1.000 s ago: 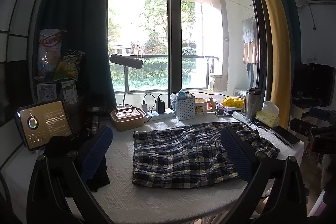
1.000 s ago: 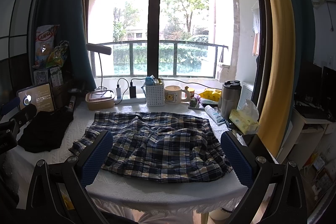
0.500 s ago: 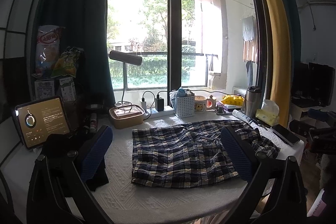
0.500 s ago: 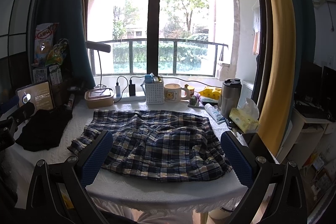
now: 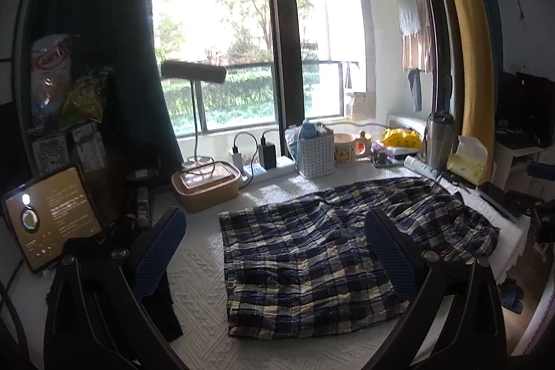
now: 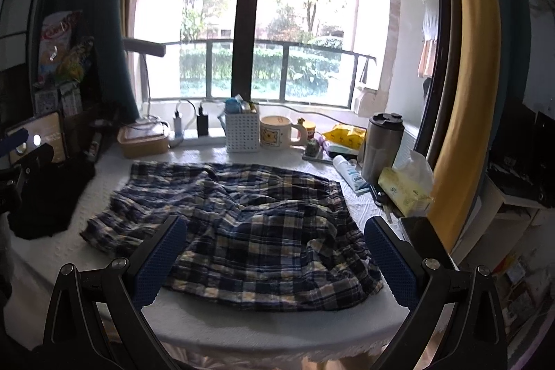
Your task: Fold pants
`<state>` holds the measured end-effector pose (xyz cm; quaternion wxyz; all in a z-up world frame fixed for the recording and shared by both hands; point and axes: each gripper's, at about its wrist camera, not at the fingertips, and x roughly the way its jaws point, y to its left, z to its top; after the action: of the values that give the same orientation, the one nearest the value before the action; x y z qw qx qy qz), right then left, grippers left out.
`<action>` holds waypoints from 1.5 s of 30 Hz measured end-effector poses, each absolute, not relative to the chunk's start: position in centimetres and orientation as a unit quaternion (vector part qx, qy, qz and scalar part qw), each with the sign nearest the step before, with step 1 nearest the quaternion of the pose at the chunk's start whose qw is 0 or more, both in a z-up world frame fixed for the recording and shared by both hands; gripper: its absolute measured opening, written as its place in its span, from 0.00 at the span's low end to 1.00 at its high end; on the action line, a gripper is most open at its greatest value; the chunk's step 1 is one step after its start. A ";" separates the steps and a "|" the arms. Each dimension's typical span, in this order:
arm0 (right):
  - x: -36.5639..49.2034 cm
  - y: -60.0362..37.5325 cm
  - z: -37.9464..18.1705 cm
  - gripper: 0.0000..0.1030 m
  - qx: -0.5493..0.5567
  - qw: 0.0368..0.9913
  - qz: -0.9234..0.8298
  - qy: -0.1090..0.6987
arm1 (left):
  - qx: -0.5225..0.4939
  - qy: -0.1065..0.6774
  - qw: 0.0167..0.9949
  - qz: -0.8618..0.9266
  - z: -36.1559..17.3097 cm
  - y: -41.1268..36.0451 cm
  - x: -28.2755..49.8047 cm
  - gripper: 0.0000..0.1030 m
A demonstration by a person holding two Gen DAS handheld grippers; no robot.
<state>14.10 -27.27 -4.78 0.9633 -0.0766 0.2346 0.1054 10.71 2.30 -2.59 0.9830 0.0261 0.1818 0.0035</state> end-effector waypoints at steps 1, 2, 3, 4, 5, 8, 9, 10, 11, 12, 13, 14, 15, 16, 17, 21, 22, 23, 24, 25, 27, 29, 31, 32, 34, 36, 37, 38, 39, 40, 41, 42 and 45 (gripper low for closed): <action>15.1 -27.2 -5.1 1.00 -0.079 0.962 0.103 0.241 | 0.025 0.192 0.981 0.001 -3.0 2.5 11.4 0.99; 16.1 -27.1 -5.4 1.00 -0.081 0.960 0.100 0.248 | 0.023 0.207 0.978 -0.002 -3.5 2.8 12.5 0.99; 16.9 -27.1 -5.6 1.00 -0.081 0.959 0.099 0.253 | 0.023 0.216 0.976 -0.002 -3.9 2.9 13.2 0.99; 17.8 -27.1 -5.8 1.00 -0.080 0.958 0.098 0.259 | 0.023 0.227 0.974 -0.002 -4.4 3.1 13.9 0.99; 18.6 -27.0 -6.1 1.00 -0.079 0.957 0.098 0.262 | 0.023 0.239 0.971 -0.002 -4.9 3.3 14.7 0.99; 20.7 -26.7 -6.7 1.00 -0.074 0.955 0.098 0.269 | 0.029 0.269 0.963 -0.003 -6.3 3.8 16.7 0.99; 21.5 -26.6 -7.0 1.00 -0.070 0.954 0.100 0.274 | 0.029 0.276 0.961 -0.005 -6.6 4.0 17.2 0.99; 22.2 -26.6 -7.2 1.00 -0.067 0.953 0.100 0.278 | 0.030 0.282 0.959 -0.007 -6.8 4.1 17.7 0.99; 22.9 -26.7 -7.4 1.00 -0.064 0.953 0.099 0.281 | 0.032 0.286 0.958 -0.007 -7.0 4.2 18.1 0.99; 23.3 -26.8 -7.5 1.00 -0.061 0.953 0.098 0.282 | 0.032 0.287 0.957 -0.006 -7.0 4.3 18.5 0.99; 23.9 -27.0 -7.6 1.00 -0.059 0.952 0.097 0.285 | 0.030 0.290 0.957 -0.008 -7.1 4.6 19.0 0.99; 24.4 -27.3 -7.8 1.00 -0.058 0.951 0.096 0.289 | 0.025 0.294 0.955 -0.010 -7.3 4.8 19.7 0.99; 25.2 -27.6 -8.1 1.00 -0.059 0.949 0.094 0.294 | 0.022 0.298 0.954 -0.010 -7.4 5.1 20.2 0.99; 25.8 -27.8 -8.3 1.00 -0.059 0.948 0.092 0.298 | 0.017 0.303 0.953 -0.008 -7.7 5.4 21.0 0.99; 26.4 -28.0 -8.5 1.00 -0.059 0.947 0.091 0.302 | 0.012 0.308 0.951 -0.008 -7.7 5.7 21.7 0.99; 29.2 -29.2 -9.3 1.00 -0.065 0.943 0.087 0.316 | -0.011 0.325 0.946 -0.004 -8.6 7.0 24.9 0.98; 30.0 -29.5 -9.5 1.00 -0.067 0.941 0.086 0.319 | -0.011 0.331 0.943 0.001 -8.9 7.3 25.7 0.98; 30.9 -29.8 -9.7 1.00 -0.068 0.940 0.088 0.323 | -0.008 0.337 0.941 0.007 -9.3 7.5 26.8 0.98; 31.6 -30.1 -9.9 1.00 -0.068 0.938 0.090 0.326 | -0.005 0.341 0.940 0.008 -9.5 7.6 27.4 0.94; 32.5 -30.5 -10.1 1.00 -0.069 0.936 0.095 0.331 | -0.001 0.347 0.938 0.008 -9.9 7.8 28.2 0.92; 34.4 -31.2 -10.4 1.00 -0.071 0.932 0.106 0.339 | 0.007 0.360 0.933 0.009 -10.7 8.2 29.9 0.90; 36.1 -31.7 -10.6 1.00 -0.073 0.927 0.116 0.348 | 0.013 0.380 0.925 0.013 -11.9 8.8 31.7 0.86; 38.3 -32.3 -10.7 1.00 -0.069 0.922 0.135 0.356 | 0.017 0.393 0.919 0.015 -13.0 9.3 33.1 0.83; 39.4 -32.6 -10.8 1.00 -0.069 0.920 0.141 0.360 | 0.020 0.399 0.917 0.017 -13.5 9.5 33.8 0.83; 41.7 -32.9 -11.2 1.00 -0.071 0.914 0.151 0.371 | 0.017 0.406 0.914 0.019 -14.3 10.0 34.7 0.83; 43.6 -33.0 -11.7 0.97 -0.076 0.907 0.158 0.382 | 0.006 0.414 0.910 0.018 -15.1 10.8 35.7 0.83; 44.7 -33.0 -12.1 0.94 -0.079 0.904 0.161 0.389 | 0.003 0.416 0.909 0.019 -15.5 11.1 36.2 0.83; 45.6 -33.0 -12.5 0.89 -0.081 0.900 0.164 0.396 | 0.003 0.418 0.908 0.020 -15.8 11.3 36.6 0.83; 46.4 -33.1 -12.9 0.88 -0.082 0.897 0.166 0.402 | 0.004 0.418 0.908 0.019 -15.9 11.3 36.8 0.83; 47.2 -33.2 -13.3 0.87 -0.081 0.894 0.169 0.408 | 0.004 0.420 0.908 0.017 -16.2 11.4 37.1 0.83; 47.9 -33.2 -13.7 0.87 -0.079 0.890 0.173 0.415 | 0.006 0.423 0.906 0.014 -16.4 11.5 37.6 0.83; 48.7 -33.2 -14.1 0.83 -0.077 0.885 0.178 0.423 | 0.007 0.426 0.905 0.012 -16.6 11.5 37.9 0.83; 49.9 -32.9 -15.4 0.74 -0.080 0.873 0.186 0.444 | 0.011 0.435 0.900 -0.001 -17.3 11.3 38.7 0.62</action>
<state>49.88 -32.85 -15.40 0.8726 -0.0797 0.4444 0.1864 38.69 11.31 -17.31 0.9003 0.0106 0.4352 -0.0008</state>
